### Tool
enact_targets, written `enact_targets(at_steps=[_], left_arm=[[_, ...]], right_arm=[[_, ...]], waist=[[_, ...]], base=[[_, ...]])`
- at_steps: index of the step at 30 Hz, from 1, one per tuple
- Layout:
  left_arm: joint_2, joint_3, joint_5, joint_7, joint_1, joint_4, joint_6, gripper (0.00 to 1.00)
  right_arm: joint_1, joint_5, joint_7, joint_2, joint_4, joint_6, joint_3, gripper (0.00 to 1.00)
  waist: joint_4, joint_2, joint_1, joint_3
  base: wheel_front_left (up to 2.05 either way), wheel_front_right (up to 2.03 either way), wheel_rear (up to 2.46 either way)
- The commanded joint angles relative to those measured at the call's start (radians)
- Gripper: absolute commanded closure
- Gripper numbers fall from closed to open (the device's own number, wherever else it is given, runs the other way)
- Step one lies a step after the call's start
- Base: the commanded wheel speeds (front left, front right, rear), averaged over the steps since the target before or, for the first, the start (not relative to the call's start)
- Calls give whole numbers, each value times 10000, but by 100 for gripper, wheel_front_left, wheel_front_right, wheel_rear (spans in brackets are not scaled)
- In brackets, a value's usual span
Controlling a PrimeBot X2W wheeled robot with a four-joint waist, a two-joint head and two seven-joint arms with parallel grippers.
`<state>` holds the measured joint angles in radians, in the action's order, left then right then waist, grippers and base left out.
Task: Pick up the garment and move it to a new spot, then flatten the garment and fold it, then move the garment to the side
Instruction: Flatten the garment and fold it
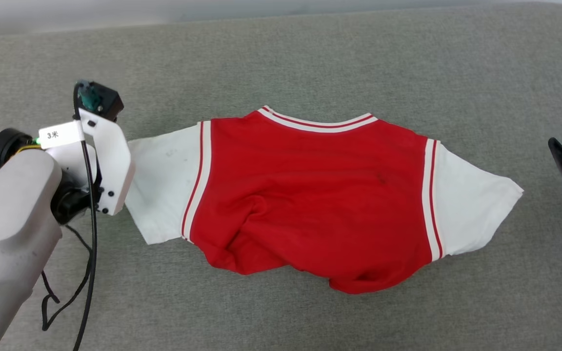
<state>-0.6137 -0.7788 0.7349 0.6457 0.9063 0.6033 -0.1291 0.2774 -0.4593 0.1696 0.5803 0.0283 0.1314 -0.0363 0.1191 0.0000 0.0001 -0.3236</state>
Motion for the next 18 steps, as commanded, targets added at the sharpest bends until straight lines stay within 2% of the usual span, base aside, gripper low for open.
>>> enact_targets(at_steps=[1,6,10,14,18], left_arm=[[-9,-115,-40,-384,217,-134,5,100],[-15,-479,-72,-988,473,-548,5,100],[-25,-752,-110,-1266,647,-856,4,100],[45,-935,-89,-1416,871,-1065,4,100],[73,-1060,-120,-1539,1078,-1183,4,100]], right_arm=[[324,-320,645,572,-128,-14,-310,0],[732,-1706,3358,2056,-265,-14,-1538,0],[1292,-2713,5360,2752,-99,-14,-2213,0],[1900,-3057,6592,2927,313,-14,-2861,0],[2441,-3027,7068,2612,909,-14,-3516,0]], waist=[[-203,0,-1,156],[-484,0,-1,161],[-683,0,-1,38],[-892,0,-1,-156],[-1045,0,-1,-373]], base=[[0,0,0],[0,0,0],[0,0,0],[0,0,0],[0,0,0]])
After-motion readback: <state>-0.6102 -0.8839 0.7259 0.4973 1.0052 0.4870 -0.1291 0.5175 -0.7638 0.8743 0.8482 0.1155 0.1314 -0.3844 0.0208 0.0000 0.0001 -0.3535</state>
